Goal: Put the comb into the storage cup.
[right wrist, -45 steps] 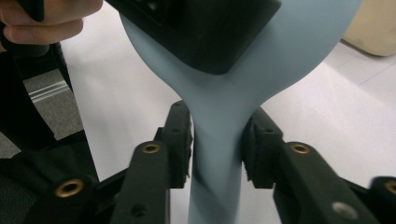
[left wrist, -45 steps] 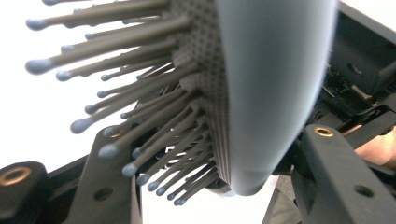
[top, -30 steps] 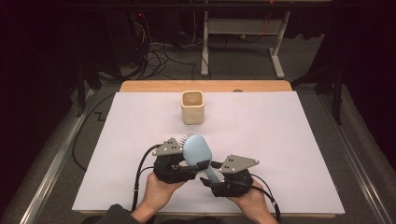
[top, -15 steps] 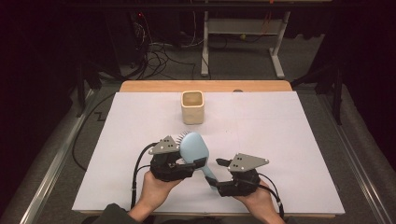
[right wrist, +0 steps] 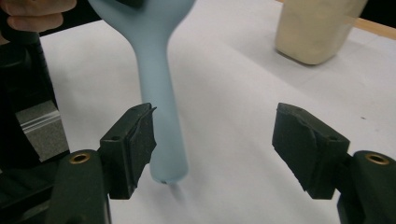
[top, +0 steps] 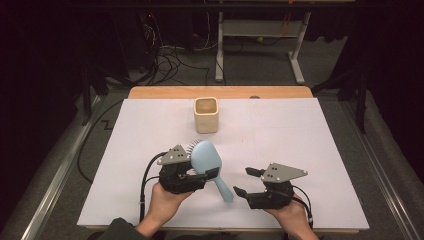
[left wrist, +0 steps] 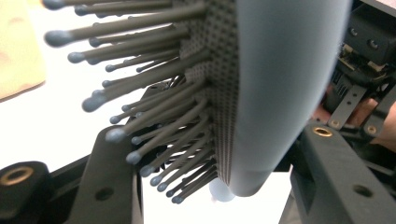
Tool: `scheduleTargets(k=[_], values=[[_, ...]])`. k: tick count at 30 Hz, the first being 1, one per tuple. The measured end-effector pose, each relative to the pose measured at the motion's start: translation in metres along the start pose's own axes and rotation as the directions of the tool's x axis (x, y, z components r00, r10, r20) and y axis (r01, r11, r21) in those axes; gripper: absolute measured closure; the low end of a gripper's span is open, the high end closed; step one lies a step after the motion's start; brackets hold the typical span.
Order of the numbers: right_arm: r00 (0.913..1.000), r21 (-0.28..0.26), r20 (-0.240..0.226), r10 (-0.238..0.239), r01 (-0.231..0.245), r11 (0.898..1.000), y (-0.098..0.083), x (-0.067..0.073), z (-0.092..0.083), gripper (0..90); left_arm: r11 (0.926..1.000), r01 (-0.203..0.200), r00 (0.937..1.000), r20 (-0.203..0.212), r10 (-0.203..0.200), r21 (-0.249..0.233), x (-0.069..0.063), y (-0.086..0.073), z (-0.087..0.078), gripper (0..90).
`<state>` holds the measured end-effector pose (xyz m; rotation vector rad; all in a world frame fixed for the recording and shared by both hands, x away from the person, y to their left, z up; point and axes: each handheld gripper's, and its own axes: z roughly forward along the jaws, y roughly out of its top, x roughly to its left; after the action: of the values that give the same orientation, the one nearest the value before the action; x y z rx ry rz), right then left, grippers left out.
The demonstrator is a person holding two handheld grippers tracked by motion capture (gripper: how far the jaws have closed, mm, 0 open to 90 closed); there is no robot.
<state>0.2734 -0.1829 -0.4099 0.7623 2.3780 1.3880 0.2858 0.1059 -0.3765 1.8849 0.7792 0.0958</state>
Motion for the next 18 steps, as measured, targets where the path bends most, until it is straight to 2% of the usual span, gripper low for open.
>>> scheduleTargets(k=[12,18], values=[[0.9946,-0.052,0.098,0.034,-0.029,0.998,-0.019,-0.021,-0.031,30.3,1.0000,0.004,1.0000,-0.008,-0.004,-0.001,0.001,0.001,-0.002,51.8],[0.9838,-0.082,0.166,0.066,-0.053,0.995,-0.031,-0.031,-0.045,27.5,1.0000,0.008,0.9998,-0.016,-0.008,-0.004,0.003,0.001,-0.004,51.8]])
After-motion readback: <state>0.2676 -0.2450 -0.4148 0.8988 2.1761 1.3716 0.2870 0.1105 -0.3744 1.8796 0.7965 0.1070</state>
